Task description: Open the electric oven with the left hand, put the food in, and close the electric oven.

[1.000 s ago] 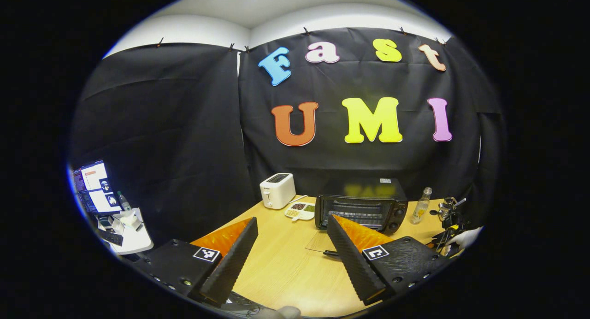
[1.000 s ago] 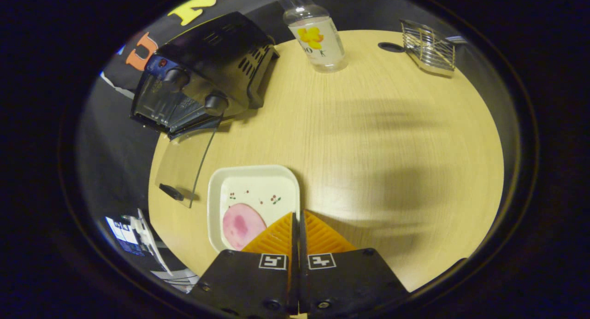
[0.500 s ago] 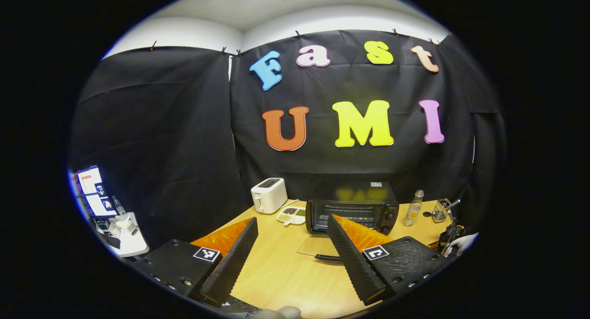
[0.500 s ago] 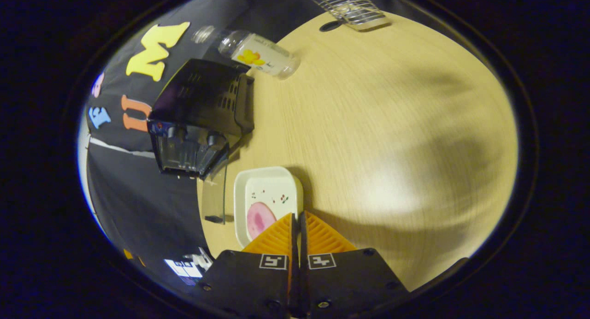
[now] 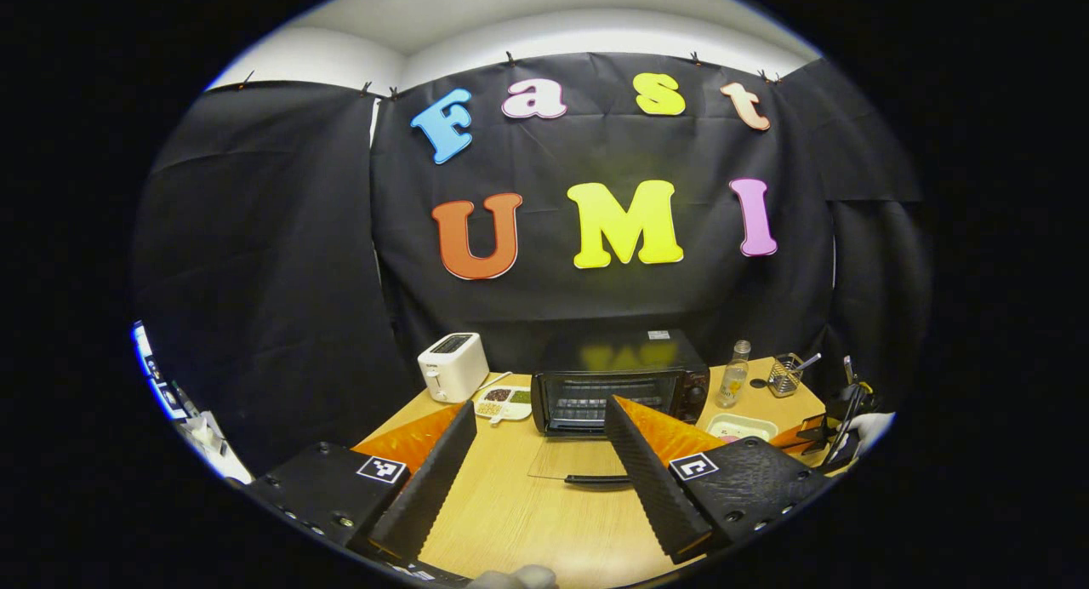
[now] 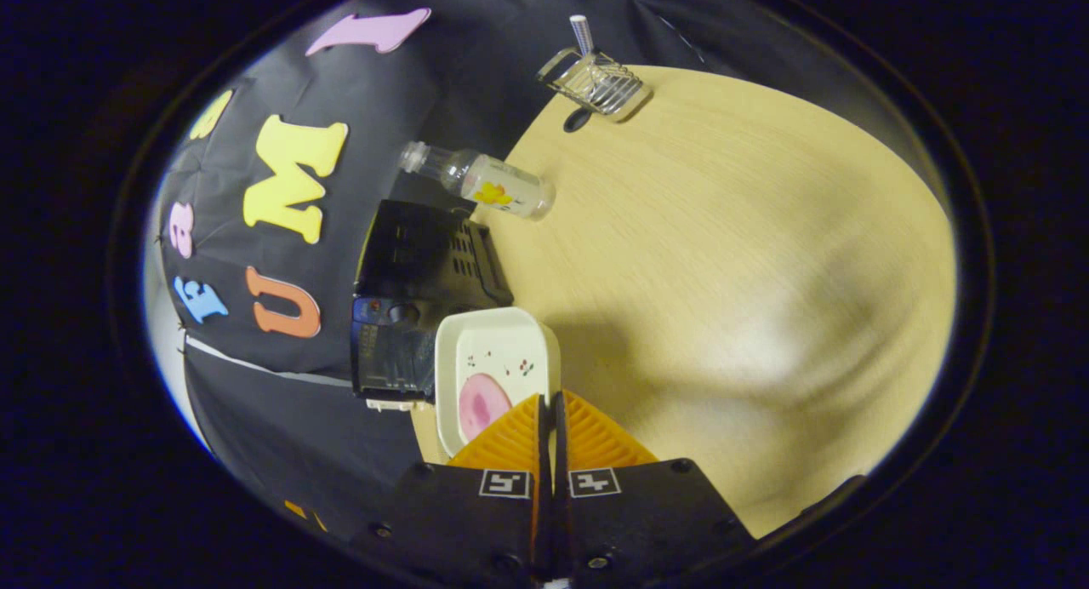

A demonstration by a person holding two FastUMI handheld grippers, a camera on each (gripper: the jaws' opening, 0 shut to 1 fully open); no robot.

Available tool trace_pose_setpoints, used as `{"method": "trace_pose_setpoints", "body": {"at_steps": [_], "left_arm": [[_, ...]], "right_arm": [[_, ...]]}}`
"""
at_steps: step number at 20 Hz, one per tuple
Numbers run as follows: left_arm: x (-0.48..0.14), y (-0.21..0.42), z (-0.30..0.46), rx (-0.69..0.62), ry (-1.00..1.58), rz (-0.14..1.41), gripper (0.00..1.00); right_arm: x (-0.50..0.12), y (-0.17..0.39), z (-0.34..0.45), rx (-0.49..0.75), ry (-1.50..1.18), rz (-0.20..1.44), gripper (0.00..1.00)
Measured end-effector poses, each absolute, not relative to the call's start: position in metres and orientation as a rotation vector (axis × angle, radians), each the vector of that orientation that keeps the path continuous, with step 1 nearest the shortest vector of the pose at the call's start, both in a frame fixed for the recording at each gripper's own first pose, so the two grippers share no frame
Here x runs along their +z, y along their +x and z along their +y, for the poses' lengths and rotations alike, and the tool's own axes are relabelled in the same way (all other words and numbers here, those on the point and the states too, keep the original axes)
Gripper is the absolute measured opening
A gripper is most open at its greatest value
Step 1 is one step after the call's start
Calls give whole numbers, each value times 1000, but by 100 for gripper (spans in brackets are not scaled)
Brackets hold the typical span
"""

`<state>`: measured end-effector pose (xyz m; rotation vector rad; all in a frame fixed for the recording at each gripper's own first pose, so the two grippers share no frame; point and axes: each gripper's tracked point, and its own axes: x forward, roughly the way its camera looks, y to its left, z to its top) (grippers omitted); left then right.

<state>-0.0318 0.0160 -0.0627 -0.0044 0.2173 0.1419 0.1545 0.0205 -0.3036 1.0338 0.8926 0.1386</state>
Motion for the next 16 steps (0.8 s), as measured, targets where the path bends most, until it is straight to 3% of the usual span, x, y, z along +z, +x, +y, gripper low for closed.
{"method": "trace_pose_setpoints", "body": {"at_steps": [7, 12, 16], "left_arm": [[-73, -36, 73, 71, 7, 219, 96], [-77, -49, 115, 84, -3, 228, 97], [-78, -55, 139, 134, -5, 242, 96]], "right_arm": [[-278, 141, 102, 25, 1169, 772, 4], [-291, 127, 180, 6, 1218, 804, 0], [-300, 136, 227, 22, 1216, 826, 4]]}}
